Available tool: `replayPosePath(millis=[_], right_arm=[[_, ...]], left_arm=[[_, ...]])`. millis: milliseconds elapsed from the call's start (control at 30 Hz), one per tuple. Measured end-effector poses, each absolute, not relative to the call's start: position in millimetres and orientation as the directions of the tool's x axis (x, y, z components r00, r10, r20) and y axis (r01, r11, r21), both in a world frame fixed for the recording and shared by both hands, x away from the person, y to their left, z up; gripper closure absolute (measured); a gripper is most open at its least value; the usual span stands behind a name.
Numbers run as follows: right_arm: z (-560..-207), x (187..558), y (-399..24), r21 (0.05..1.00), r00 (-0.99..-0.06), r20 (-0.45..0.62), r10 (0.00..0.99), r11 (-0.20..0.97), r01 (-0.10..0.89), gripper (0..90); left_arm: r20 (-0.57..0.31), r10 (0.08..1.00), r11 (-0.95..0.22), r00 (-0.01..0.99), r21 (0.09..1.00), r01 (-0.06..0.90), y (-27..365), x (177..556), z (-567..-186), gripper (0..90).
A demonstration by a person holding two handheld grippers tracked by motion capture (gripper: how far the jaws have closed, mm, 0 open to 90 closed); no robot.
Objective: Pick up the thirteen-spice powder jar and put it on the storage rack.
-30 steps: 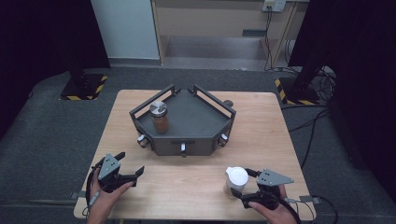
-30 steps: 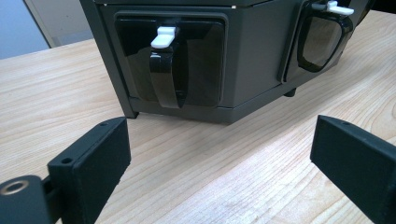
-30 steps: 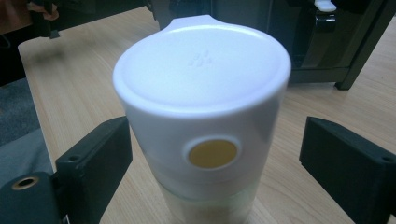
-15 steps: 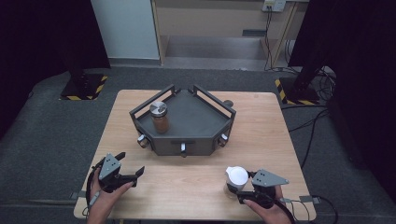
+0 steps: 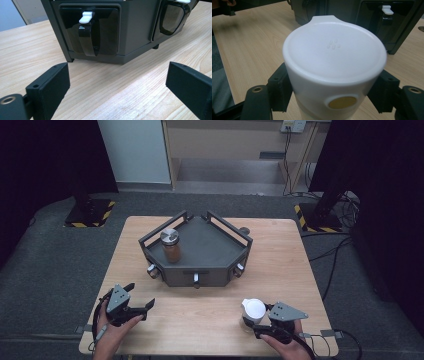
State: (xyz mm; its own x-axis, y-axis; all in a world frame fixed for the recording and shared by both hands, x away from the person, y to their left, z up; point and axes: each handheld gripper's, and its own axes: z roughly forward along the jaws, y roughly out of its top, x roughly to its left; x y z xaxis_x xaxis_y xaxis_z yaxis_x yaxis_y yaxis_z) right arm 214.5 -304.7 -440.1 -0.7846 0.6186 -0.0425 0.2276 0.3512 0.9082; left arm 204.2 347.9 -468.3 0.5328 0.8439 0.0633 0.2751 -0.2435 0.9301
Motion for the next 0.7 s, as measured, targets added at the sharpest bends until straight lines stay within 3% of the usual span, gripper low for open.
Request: replayPosePath(millis=[700], right_arm=[[-437.8, 210.9, -304.5, 0.914, -0.769, -0.035, 0.638, 0.332, 0.234, 31.2]], left_arm=[[0.055, 0.845, -0.236, 0.532, 0.931, 0.278, 352.7, 209.8, -470.4, 4.9]])
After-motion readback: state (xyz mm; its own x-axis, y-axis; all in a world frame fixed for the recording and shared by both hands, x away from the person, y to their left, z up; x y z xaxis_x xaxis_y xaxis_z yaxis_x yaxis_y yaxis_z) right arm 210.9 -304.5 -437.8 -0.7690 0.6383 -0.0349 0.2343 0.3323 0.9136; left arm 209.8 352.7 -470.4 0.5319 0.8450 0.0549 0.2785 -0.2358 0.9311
